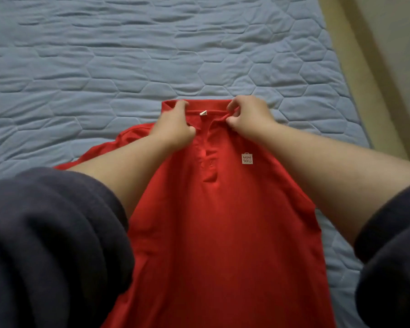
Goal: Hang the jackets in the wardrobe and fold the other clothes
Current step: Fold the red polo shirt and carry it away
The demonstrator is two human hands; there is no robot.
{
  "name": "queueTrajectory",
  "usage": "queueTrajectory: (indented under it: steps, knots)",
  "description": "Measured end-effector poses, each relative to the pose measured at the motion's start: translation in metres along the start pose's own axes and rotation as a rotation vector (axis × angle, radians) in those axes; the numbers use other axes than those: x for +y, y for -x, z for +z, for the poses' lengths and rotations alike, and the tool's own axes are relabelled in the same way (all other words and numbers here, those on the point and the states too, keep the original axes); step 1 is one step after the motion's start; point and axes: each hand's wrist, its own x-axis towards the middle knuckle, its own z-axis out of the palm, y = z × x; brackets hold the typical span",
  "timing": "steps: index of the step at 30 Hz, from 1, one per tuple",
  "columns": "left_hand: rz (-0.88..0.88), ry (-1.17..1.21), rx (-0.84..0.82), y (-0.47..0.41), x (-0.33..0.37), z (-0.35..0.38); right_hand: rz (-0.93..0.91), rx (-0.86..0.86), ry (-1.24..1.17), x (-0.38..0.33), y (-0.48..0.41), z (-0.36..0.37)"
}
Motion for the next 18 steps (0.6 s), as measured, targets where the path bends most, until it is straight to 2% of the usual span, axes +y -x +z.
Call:
queueTrajectory:
  steps: [2,3,4,6,9,13,15,18]
  knots:
    - [-0.031,0.06,-0.24,0.006,0.0,0.014,-0.01,-0.193,-0.053,-0.001,0.008,0.018]
    - [-0.029,0.008,-0.323,0.011,-0.004,0.022,-0.025,-0.332,0.009,0.001,0.013,0.03]
    - [-0.01,-0.079,-0.359,0.017,-0.009,0.03,-0.035,-0.448,0.11,0.004,0.017,0.042]
    - [0.095,-0.256,-0.308,0.028,-0.02,0.043,-0.029,-0.537,0.238,0.009,0.021,0.057]
    - [0.224,-0.337,-0.145,0.051,-0.037,0.049,-0.021,-0.509,0.252,0.01,0.025,0.061]
    - [0.176,-0.442,0.031,0.1,-0.082,0.028,-0.027,-0.394,0.336,0.004,0.057,0.063]
    - [0.048,-0.419,0.179,0.125,-0.113,0.006,-0.048,-0.292,0.376,-0.007,0.079,0.068]
    - [-0.359,-0.234,0.31,0.145,-0.154,-0.03,-0.214,-0.195,0.416,-0.039,0.101,0.078]
